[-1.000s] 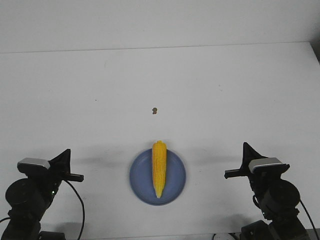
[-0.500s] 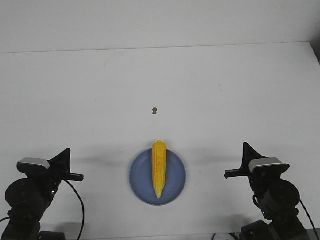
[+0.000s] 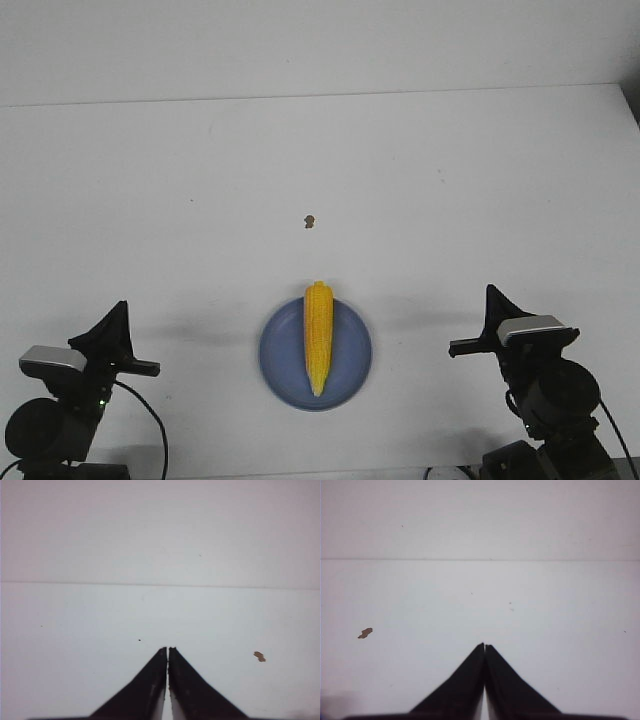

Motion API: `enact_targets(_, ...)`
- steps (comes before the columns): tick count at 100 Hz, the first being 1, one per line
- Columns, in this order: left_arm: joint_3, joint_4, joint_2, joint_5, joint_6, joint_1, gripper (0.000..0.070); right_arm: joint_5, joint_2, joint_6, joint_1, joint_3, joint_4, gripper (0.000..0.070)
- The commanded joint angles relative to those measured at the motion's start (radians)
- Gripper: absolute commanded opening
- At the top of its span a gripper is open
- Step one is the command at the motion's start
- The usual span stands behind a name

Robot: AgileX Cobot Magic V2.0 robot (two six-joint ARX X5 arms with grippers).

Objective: Place corn on plate with both arms

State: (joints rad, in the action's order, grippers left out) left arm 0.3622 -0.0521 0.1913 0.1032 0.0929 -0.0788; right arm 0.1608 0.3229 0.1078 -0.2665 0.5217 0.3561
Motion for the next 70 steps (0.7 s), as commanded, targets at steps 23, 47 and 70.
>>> enact_targets(23,-0.184,0.054,-0.192,-0.002,0.005,0.01,0.0006,0.004,0.004,-0.007,-0.002,0.014,-0.013,0.0003)
enact_targets(47,-0.251,0.081,-0.188,0.001,0.005,0.036,0.0007,0.004,0.004,-0.007,-0.002,0.014,-0.014,0.0003)
enact_targets(70,-0.323,0.215,-0.188,0.001,0.005,0.04,0.0006,0.004,0.004,-0.007,-0.002,0.014,-0.015,0.0003)
